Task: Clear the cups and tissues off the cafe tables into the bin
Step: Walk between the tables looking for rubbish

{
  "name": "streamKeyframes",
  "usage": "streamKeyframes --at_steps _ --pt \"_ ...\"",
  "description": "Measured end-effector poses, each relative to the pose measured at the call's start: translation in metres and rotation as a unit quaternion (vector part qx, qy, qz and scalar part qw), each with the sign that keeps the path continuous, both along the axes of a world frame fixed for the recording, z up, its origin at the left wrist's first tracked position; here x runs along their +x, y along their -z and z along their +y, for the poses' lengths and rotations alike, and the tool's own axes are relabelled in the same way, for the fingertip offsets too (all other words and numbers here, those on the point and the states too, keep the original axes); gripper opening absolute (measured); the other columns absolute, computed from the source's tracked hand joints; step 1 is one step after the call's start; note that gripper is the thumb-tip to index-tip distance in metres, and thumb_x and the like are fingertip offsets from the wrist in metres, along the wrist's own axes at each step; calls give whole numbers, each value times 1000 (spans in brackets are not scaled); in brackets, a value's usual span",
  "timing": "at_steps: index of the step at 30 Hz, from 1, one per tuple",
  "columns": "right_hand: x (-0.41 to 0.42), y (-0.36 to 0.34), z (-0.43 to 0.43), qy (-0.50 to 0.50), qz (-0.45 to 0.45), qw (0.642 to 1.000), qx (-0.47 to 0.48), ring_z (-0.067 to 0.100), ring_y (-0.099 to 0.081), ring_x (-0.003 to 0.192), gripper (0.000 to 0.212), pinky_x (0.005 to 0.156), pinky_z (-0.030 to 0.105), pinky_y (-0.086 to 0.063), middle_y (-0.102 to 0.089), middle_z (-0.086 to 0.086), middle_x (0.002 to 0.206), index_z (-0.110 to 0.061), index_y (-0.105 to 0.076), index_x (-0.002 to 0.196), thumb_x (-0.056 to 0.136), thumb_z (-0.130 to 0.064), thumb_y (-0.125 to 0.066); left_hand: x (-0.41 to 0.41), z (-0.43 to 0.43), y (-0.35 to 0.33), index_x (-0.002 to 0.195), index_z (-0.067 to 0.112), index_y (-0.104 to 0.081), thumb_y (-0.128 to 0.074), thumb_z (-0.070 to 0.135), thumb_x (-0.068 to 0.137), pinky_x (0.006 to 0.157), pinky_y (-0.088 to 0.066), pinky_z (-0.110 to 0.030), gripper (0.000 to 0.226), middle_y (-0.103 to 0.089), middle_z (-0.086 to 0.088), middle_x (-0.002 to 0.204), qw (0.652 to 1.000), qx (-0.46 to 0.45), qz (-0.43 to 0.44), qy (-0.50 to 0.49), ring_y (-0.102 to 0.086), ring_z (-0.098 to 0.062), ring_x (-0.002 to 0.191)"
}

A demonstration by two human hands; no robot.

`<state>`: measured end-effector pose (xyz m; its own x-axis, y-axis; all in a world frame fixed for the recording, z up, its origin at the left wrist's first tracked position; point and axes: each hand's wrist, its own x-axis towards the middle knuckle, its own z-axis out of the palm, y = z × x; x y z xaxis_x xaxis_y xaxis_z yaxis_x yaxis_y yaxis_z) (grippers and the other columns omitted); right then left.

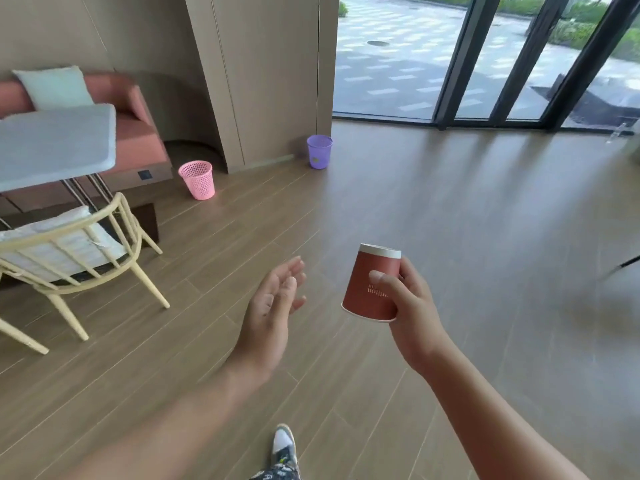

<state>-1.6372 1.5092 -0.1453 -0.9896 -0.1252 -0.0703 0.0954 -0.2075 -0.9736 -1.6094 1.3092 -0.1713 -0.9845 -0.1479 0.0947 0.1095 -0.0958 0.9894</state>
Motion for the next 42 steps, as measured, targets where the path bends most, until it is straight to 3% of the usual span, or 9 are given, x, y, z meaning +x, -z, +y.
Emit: streamKeyframes --at_steps 8,12,14,16,19,23,29,36,42 --pt "-184 8 -33 17 12 1000 15 19 -68 90 35 82 46 -58 -70 1 94 -16 -69 115 82 -28 -69 -193 -60 -3 137 25 -59 -44 38 99 104 -53 -36 42 -62 8 141 999 -27 24 32 -59 -11 131" --pt "-268 -2 -50 40 8 999 4 20 -67 94 52 87 47 -58 -70 1 99 -21 -69 120 73 -40 -76 -282 -88 -14 136 25 -59 -44 38 100 106 -51 -38 42 -61 7 142 998 -29 34 33 -58 -13 133" --pt "-307 -5 -60 49 8 999 -1 19 -67 94 51 87 46 -57 -70 0 99 -22 -67 124 75 -36 -76 -322 -93 -15 137 23 -59 -44 37 100 108 -50 -41 42 -61 9 141 998 -36 38 32 -57 -12 133" --pt "-342 -3 -71 49 6 999 -9 17 -68 92 49 84 44 -56 -71 -1 98 -20 -64 128 81 -29 -72 -355 -92 -13 138 22 -58 -45 40 101 110 -49 -43 43 -62 13 139 997 -50 42 33 -57 -10 133" --pt "-388 2 -83 45 1 999 -13 18 -68 93 52 86 44 -56 -72 0 100 -21 -64 129 79 -33 -75 -401 -87 -7 139 20 -57 -45 39 101 111 -48 -45 45 -61 14 139 998 -42 45 21 -56 -9 133" --pt "-455 14 -89 40 -9 999 -20 18 -67 92 41 85 42 -54 -72 0 99 -23 -67 124 84 -29 -69 -463 -88 4 137 19 -58 -45 38 100 110 -49 -44 43 -62 15 138 999 -24 29 8 -57 -10 132" --pt "-579 36 -92 26 -15 999 -41 14 -66 84 43 73 34 -55 -68 0 92 -10 -64 124 85 -28 -66 -577 -88 20 135 21 -59 -44 35 101 107 -51 -41 40 -62 13 138 1000 -24 16 -9 -58 -11 131" --pt "-757 32 -86 -5 -19 999 -45 16 -68 89 48 79 38 -55 -69 2 99 -10 -62 128 84 -30 -67 -738 -74 19 135 19 -60 -44 34 101 108 -50 -43 41 -63 15 137 999 -35 7 -41 -58 -8 130" --pt "-876 20 -76 -21 -29 999 -36 14 -71 89 46 76 33 -56 -71 -3 97 -14 -60 124 82 -32 -68 -847 -55 14 133 24 -60 -44 35 100 110 -49 -41 39 -63 17 137 998 -17 -5 -52 -57 -7 131"
